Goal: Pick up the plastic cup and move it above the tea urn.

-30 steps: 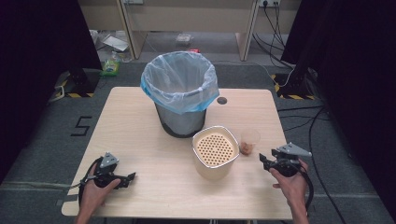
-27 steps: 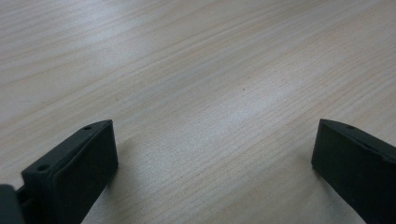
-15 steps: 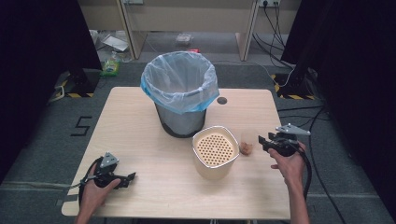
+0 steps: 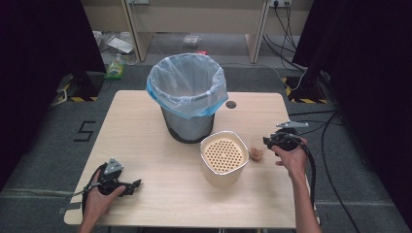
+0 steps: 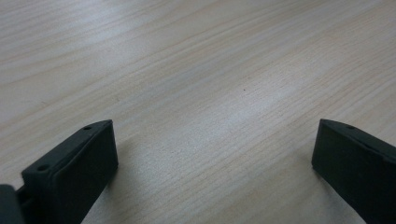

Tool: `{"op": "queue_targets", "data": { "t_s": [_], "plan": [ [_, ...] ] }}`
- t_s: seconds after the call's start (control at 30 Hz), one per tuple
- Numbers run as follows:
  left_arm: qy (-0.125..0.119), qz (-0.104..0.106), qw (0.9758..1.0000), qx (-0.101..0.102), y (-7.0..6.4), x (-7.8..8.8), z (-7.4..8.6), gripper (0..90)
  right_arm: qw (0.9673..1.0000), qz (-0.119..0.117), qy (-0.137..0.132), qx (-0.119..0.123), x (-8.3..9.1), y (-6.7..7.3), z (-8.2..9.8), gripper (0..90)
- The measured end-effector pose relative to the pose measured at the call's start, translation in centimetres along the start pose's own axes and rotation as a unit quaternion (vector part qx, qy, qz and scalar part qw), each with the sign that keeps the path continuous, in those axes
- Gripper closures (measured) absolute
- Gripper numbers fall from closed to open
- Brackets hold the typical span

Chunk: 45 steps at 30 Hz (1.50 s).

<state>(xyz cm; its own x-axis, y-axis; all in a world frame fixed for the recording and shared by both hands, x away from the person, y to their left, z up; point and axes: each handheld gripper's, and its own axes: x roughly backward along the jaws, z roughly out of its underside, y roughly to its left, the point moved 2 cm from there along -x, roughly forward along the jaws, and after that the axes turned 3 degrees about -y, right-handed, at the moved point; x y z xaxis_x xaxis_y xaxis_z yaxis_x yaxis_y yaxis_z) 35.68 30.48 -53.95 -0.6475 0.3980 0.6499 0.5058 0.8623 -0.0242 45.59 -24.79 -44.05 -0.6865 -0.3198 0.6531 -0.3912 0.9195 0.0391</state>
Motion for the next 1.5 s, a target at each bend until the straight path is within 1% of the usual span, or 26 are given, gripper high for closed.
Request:
{"op": "queue_targets", "data": {
  "t_s": [0.07, 0.13, 0.2, 0.3, 0.43, 0.47, 0.5, 0.53, 0.57, 0.6, 0.67, 0.77, 0.8, 0.83, 0.93, 0.97, 1.03, 1.1, 1.13, 1.17, 1.3, 1.33, 1.37, 1.4, 1.43, 1.5],
  "plan": [
    [0.0, 0.0, 1.0, 0.0, 0.0, 0.0, 0.0, 0.0, 1.0, -0.003, 0.005, -0.001, -0.3, 0.1, 0.1, 63.9],
    [0.0, 0.0, 1.0, 0.0, 0.0, 0.0, 0.0, 0.0, 0.9999, -0.004, 0.01, 0.01, -0.5, 0.3, 0.0, 65.3],
    [0.0, 0.0, 1.0, 0.0, 0.0, 0.0, 0.0, 0.0, 0.9998, -0.005, 0.016, 0.011, -0.7, 0.5, 0.1, 66.9],
    [0.0, 0.0, 1.0, 0.0, 0.0, 0.0, 0.0, 0.0, 0.9996, -0.001, 0.024, 0.013, -1.0, 0.4, 0.2, 69.8],
    [0.0, 0.0, 1.0, 0.0, 0.0, 0.0, 0.0, 0.0, 0.9992, -0.006, 0.035, 0.018, -1.3, 0.3, 0.4, 77.2],
    [0.0, 0.0, 1.0, 0.0, 0.0, 0.0, 0.0, 0.0, 0.9991, -0.007, 0.034, 0.025, -1.3, 0.3, 0.5, 79.5],
    [0.0, 0.0, 1.0, 0.0, 0.0, 0.0, 0.0, 0.0, 0.9991, -0.007, 0.034, 0.025, -1.3, 0.3, 0.5, 79.5],
    [0.0, 0.0, 1.0, 0.0, 0.0, 0.0, 0.0, 0.0, 0.9991, -0.012, 0.027, 0.032, -1.3, 0.4, 0.5, 80.8],
    [0.0, 0.0, 1.0, 0.0, 0.0, 0.0, 0.0, 0.0, 0.9991, -0.012, 0.027, 0.032, -1.3, 0.4, 0.5, 80.8],
    [0.0, 0.0, 1.0, 0.0, 0.0, 0.0, 0.0, 0.0, 0.9987, -0.023, 0.021, 0.039, -1.2, 0.5, 0.6, 82.1],
    [0.0, 0.0, 1.0, 0.0, 0.0, 0.0, 0.0, 0.0, 0.9985, -0.033, 0.015, 0.04, -1.0, 0.8, 0.7, 83.2],
    [0.0, 0.0, 1.0, 0.0, 0.0, 0.0, 0.0, 0.0, 0.9977, -0.041, -0.001, 0.053, -0.5, 1.1, 0.7, 85.4],
    [0.0, 0.0, 1.0, 0.0, 0.0, 0.0, 0.0, 0.0, 0.9977, -0.041, -0.001, 0.053, -0.5, 1.1, 0.7, 85.4],
    [0.0, 0.0, 1.0, 0.0, 0.0, 0.0, 0.0, 0.0, 0.9972, -0.03, -0.01, 0.068, -0.1, 1.3, 0.6, 85.9],
    [0.0, 0.0, 1.0, 0.0, 0.0, 0.0, 0.0, 0.0, 0.9969, -0.032, -0.035, 0.063, 0.5, 1.4, 0.6, 85.8],
    [0.0, 0.0, 1.0, 0.0, 0.0, 0.0, 0.0, 0.0, 0.9969, -0.032, -0.035, 0.063, 0.5, 1.4, 0.6, 85.8],
    [0.0, -0.001, 1.0, 0.001, 0.0, 0.0, 0.0, 0.0, 0.9962, -0.025, -0.043, 0.071, 0.9, 1.6, 0.3, 85.9],
    [0.0, -0.001, 1.0, 0.001, 0.0, 0.0, 0.0, 0.0, 0.9961, -0.021, -0.048, 0.072, 1.1, 1.6, 0.2, 85.9],
    [0.0, -0.001, 1.0, 0.001, 0.0, 0.0, 0.0, 0.0, 0.9955, -0.016, -0.06, 0.072, 1.4, 1.7, -0.2, 85.9],
    [0.0, -0.001, 1.0, 0.001, 0.0, 0.0, 0.0, 0.0, 0.9952, -0.013, -0.065, 0.073, 1.6, 1.7, -0.4, 85.9],
    [-0.001, -0.002, 1.0, 0.002, 0.0, -0.1, -0.1, 0.0, 0.9937, -0.004, -0.077, 0.082, 2.0, 1.9, -1.1, 85.9],
    [-0.001, -0.002, 1.0, 0.002, 0.0, -0.1, -0.1, 0.0, 0.9931, -0.002, -0.081, 0.085, 2.1, 2.0, -1.3, 85.9],
    [-0.001, -0.002, 1.0, 0.002, 0.0, -0.1, -0.1, 0.0, 0.9917, 0.005, -0.092, 0.089, 2.3, 2.3, -1.8, 85.9],
    [-0.001, -0.002, 1.0, 0.003, 0.0, -0.1, -0.1, 0.0, 0.9914, 0.007, -0.094, 0.091, 2.4, 2.4, -2.0, 85.9],
    [-0.001, -0.002, 1.0, 0.002, 0.0, -0.1, -0.1, 0.0, 0.9901, 0.013, -0.099, 0.098, 2.5, 2.5, -2.3, 85.9],
    [-0.001, -0.002, 1.0, 0.002, 0.0, -0.1, -0.1, 0.0, 0.9893, 0.017, -0.103, 0.102, 2.6, 2.6, -2.6, 85.9]
  ]
}}
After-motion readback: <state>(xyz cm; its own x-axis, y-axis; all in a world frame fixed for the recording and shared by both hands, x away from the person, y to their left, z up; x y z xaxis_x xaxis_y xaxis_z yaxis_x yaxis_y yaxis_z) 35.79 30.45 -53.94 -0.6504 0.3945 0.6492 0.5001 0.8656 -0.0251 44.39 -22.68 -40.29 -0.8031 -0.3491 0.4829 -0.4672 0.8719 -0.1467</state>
